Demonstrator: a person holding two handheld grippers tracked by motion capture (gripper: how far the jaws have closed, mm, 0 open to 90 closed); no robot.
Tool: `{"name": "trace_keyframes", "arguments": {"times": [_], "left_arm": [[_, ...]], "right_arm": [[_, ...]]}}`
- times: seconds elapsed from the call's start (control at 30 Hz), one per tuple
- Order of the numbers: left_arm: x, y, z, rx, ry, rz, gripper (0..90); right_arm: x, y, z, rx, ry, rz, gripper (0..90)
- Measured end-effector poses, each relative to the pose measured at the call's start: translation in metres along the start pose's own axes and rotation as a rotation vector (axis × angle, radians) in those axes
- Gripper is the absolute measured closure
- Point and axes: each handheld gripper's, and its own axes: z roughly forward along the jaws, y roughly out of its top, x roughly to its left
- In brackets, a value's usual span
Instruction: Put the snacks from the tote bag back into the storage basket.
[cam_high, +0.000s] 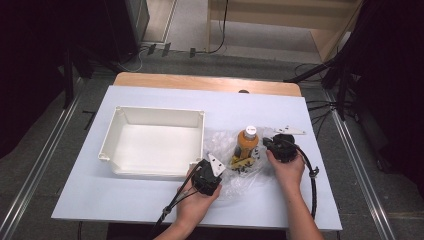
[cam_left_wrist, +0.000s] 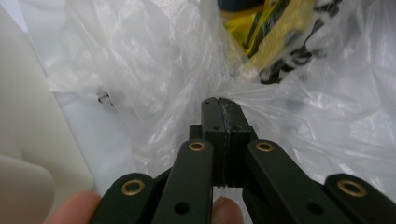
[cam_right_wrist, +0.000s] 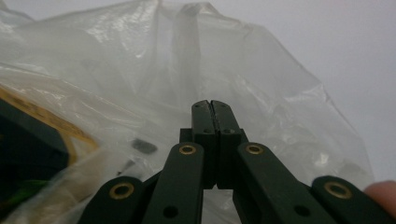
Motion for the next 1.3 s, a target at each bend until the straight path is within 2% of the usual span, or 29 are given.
{"name": "trace_keyframes", "arguments": {"times": [0.1,0.13,0.2,0.23,0.27,0.3,0.33,0.5,0.6,0.67,0.73,0.77,0.83,0.87,0.9,0.93,1.03,1.1,1.17,1.3], "left_arm": [[0.003,-0.003,-0.002,-0.006,-0.007,-0.001,90.0],[0.003,-0.004,-0.003,-0.007,-0.003,0.007,90.0],[0.002,-0.007,-0.005,-0.014,0.007,0.02,90.0],[0.003,-0.008,-0.006,-0.013,0.005,0.023,90.0],[0.004,-0.009,-0.007,-0.015,0.001,0.014,90.0],[0.005,-0.01,-0.008,-0.012,-0.001,0.017,90.0],[0.009,-0.013,-0.011,-0.01,-0.005,0.008,90.0],[0.014,-0.019,-0.015,-0.023,-0.014,0.017,90.0],[0.018,-0.021,-0.018,-0.021,-0.049,0.019,90.0],[0.021,-0.022,-0.02,-0.018,-0.064,-0.003,90.0],[0.024,-0.023,-0.025,-0.041,-0.086,-0.009,88.9],[0.025,-0.024,-0.027,-0.05,-0.098,-0.012,85.4],[0.027,-0.027,-0.032,-0.092,-0.141,-0.012,82.5],[0.027,-0.028,-0.035,-0.111,-0.155,-0.009,77.2],[0.028,-0.03,-0.037,-0.124,-0.172,-0.002,77.2],[0.028,-0.031,-0.039,-0.134,-0.183,0.002,71.7],[0.03,-0.032,-0.046,-0.144,-0.216,-0.02,66.0],[0.031,-0.032,-0.053,-0.169,-0.234,-0.025,61.2],[0.032,-0.032,-0.061,-0.186,-0.239,-0.013,57.5],[0.039,-0.037,-0.077,-0.231,-0.25,0.006,54.6]], "right_arm": [[-0.001,0.001,0.001,0.008,-0.005,-0.003,90.0],[-0.004,0.0,0.003,0.033,-0.02,0.002,90.0],[-0.006,0.0,0.003,0.036,-0.026,0.009,90.0],[-0.01,-0.001,0.002,0.035,-0.048,0.016,90.0],[-0.01,-0.001,0.002,0.035,-0.048,0.016,90.0],[-0.012,-0.002,0.001,0.035,-0.064,0.019,90.0],[-0.014,-0.004,-0.001,0.03,-0.131,-0.012,90.0],[-0.017,-0.007,-0.004,0.026,-0.147,-0.021,90.0],[-0.017,-0.008,-0.006,0.024,-0.144,-0.014,90.0],[-0.017,-0.01,-0.008,0.019,-0.101,-0.019,84.2],[-0.015,-0.011,-0.014,-0.004,-0.044,-0.014,77.5],[-0.014,-0.013,-0.022,-0.036,0.003,0.0,71.3],[-0.014,-0.015,-0.026,-0.054,0.017,0.003,68.5],[-0.015,-0.017,-0.035,-0.093,0.061,0.014,62.2],[-0.015,-0.017,-0.035,-0.093,0.061,0.014,62.2],[-0.015,-0.016,-0.046,-0.126,0.088,0.024,58.0],[-0.012,-0.014,-0.057,-0.165,0.108,0.028,55.3],[-0.007,-0.012,-0.064,-0.191,0.123,0.015,52.6],[-0.002,-0.009,-0.069,-0.188,0.139,-0.012,50.0],[0.003,-0.008,-0.071,-0.181,0.145,-0.029,47.7]]}}
